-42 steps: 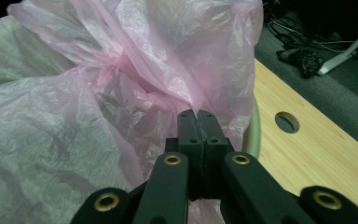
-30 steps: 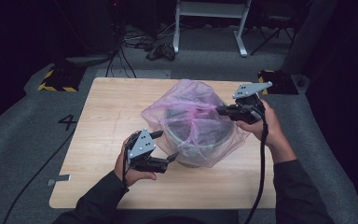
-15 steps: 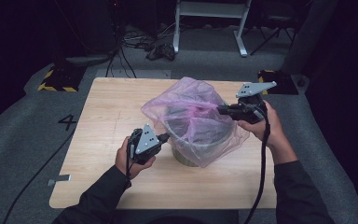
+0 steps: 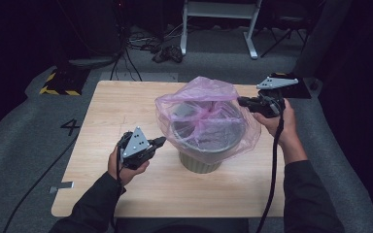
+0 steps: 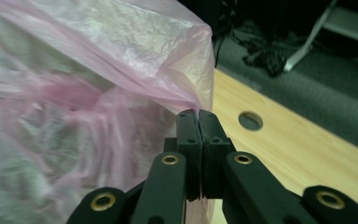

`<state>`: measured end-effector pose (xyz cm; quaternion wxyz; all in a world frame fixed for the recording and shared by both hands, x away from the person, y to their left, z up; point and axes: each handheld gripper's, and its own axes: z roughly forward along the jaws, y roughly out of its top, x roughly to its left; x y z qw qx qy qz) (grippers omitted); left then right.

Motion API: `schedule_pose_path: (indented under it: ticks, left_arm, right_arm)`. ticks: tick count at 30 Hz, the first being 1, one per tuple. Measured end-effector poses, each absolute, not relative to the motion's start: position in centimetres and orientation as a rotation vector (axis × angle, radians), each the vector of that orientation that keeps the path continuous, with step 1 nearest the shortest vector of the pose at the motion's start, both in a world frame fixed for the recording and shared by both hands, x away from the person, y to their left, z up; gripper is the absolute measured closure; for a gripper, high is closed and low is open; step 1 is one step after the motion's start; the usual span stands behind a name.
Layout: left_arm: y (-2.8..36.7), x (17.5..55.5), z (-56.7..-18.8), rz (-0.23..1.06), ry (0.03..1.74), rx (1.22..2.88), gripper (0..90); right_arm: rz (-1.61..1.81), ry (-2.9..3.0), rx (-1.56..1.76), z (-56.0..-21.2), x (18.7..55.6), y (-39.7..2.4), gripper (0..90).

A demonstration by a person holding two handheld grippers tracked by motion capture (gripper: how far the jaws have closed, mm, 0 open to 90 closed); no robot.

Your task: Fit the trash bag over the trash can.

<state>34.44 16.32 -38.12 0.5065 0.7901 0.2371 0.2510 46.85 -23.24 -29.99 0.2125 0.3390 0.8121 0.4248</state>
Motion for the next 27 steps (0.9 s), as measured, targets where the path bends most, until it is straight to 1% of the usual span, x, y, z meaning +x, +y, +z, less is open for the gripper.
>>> schedule_pose_path:
  ticks: [3,9,10,12,13,14,15,16,18,19,22,24,27]
  left_arm:
    - [16.8,34.2,-38.0,0.614,0.557,1.914,90.0]
    - [17.1,34.1,-39.2,0.601,0.569,1.970,90.0]
    - [17.3,34.1,-39.3,0.599,0.574,1.964,90.0]
    - [17.8,33.9,-38.9,0.579,0.556,1.901,90.0]
    - [18.0,34.0,-38.6,0.575,0.565,1.864,86.6]
    - [18.2,34.2,-38.2,0.580,0.613,1.839,65.3]
    - [18.4,34.5,-37.7,0.557,0.635,1.812,56.4]
    - [18.6,34.8,-37.4,0.540,0.650,1.781,48.6]
    - [18.8,35.5,-36.7,0.524,0.669,1.729,38.4]
    - [18.9,35.8,-36.4,0.503,0.665,1.711,31.4]
    - [18.9,37.0,-35.6,0.464,0.657,1.688,22.1]
    - [18.6,38.2,-35.2,0.455,0.659,1.706,16.3]
    - [18.2,40.7,-35.3,0.356,0.694,1.731,17.6]
  right_arm:
    - [1.138,2.257,0.985,-30.6,47.5,-23.5,89.1]
    - [1.090,2.262,1.060,-31.8,48.7,-24.1,89.1]
    - [1.093,2.264,1.063,-31.9,48.7,-24.1,89.1]
    - [1.113,2.261,1.058,-31.9,48.6,-24.0,89.2]
    - [1.126,2.259,1.048,-31.9,48.5,-23.9,89.1]
    - [1.132,2.259,1.037,-31.8,48.4,-23.8,89.1]
    - [1.136,2.259,1.029,-31.7,48.3,-23.6,89.1]
    - [1.140,2.260,1.018,-31.6,48.2,-23.5,89.1]
    - [1.130,2.264,0.998,-31.4,48.0,-23.2,88.9]
    - [1.125,2.264,0.995,-31.4,48.0,-23.1,88.6]
    - [1.124,2.266,0.990,-31.3,48.0,-23.0,88.4]
    - [1.136,2.271,0.981,-31.3,48.1,-22.9,87.8]
    - [1.166,2.279,0.961,-31.2,48.1,-23.0,87.1]
